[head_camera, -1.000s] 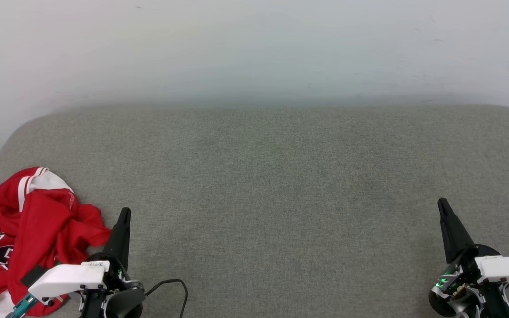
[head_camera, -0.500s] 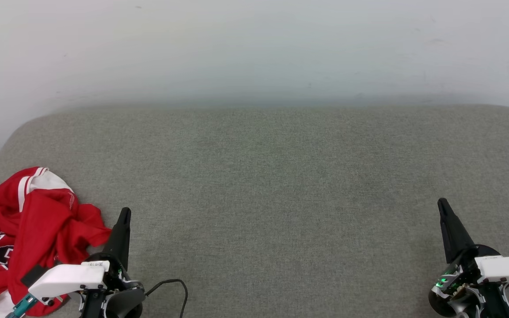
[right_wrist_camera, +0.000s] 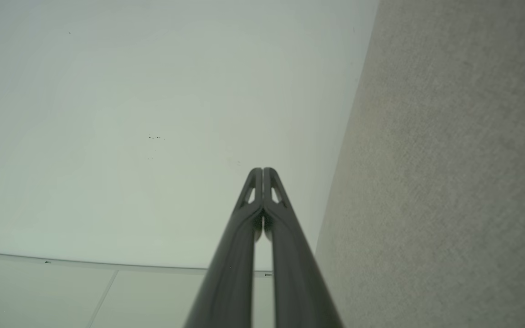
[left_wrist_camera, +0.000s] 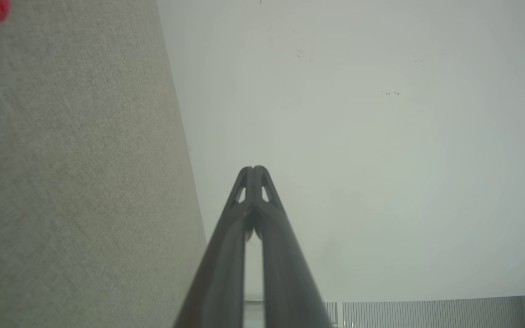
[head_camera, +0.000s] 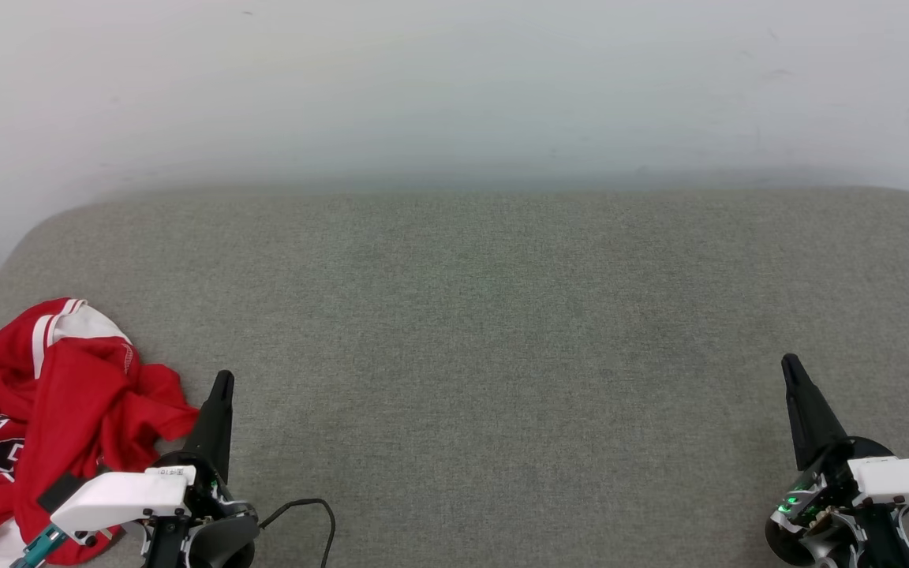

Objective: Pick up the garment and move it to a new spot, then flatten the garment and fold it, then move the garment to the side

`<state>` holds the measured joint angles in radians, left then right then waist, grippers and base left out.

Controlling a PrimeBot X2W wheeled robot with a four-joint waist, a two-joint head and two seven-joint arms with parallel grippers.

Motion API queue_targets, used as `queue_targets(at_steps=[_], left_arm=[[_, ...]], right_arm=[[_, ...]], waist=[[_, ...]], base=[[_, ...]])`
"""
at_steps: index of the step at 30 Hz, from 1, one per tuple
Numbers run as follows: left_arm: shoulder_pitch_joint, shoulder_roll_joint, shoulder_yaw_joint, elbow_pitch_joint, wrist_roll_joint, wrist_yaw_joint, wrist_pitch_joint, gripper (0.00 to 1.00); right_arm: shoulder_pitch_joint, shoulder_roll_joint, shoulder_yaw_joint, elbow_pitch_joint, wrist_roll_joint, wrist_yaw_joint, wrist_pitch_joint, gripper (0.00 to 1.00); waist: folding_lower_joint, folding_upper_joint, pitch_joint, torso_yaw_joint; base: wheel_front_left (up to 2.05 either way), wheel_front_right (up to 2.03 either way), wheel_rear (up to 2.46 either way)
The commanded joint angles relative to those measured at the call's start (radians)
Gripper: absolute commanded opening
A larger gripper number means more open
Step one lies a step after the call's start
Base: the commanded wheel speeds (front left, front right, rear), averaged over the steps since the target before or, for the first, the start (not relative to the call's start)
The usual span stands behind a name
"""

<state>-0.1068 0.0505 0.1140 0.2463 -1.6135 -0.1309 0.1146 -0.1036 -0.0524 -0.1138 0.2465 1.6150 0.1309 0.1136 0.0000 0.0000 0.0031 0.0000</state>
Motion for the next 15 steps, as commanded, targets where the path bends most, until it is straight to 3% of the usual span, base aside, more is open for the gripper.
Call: queue_targets(at_steps=[1, 12, 13, 15], left_arm=[[-0.006, -0.003, 0.003, -0.001, 0.001, -0.003, 0.001, 0.00], [-0.006, -0.003, 0.003, -0.001, 0.001, -0.003, 0.001, 0.00], [0.000, 0.000, 0.000, 0.002, 0.000, 0.000, 0.000, 1.00], [0.008, -0.001, -0.015, 0.010, 0.002, 0.000, -0.009, 1.00]], right_arm=[[-0.013, 0.004, 0.000, 0.001, -0.004, 0.000, -0.001, 0.00], [-0.013, 0.004, 0.000, 0.001, -0.004, 0.000, -0.001, 0.00], [0.000, 0.000, 0.000, 0.001, 0.000, 0.000, 0.000, 1.00], [0.014, 0.000, 0.007, 0.005, -0.004, 0.000, -0.005, 1.00]], waist=[[0.0000, 0.0000, 0.000, 0.000], [0.0000, 0.0000, 0.000, 0.000], [0.0000, 0.0000, 0.000, 0.000], [0.0001, 0.0000, 0.000, 0.000]], base=[[0.00, 0.00, 0.00], [0.00, 0.00, 0.00], [0.00, 0.00, 0.00], [0.00, 0.00, 0.00]])
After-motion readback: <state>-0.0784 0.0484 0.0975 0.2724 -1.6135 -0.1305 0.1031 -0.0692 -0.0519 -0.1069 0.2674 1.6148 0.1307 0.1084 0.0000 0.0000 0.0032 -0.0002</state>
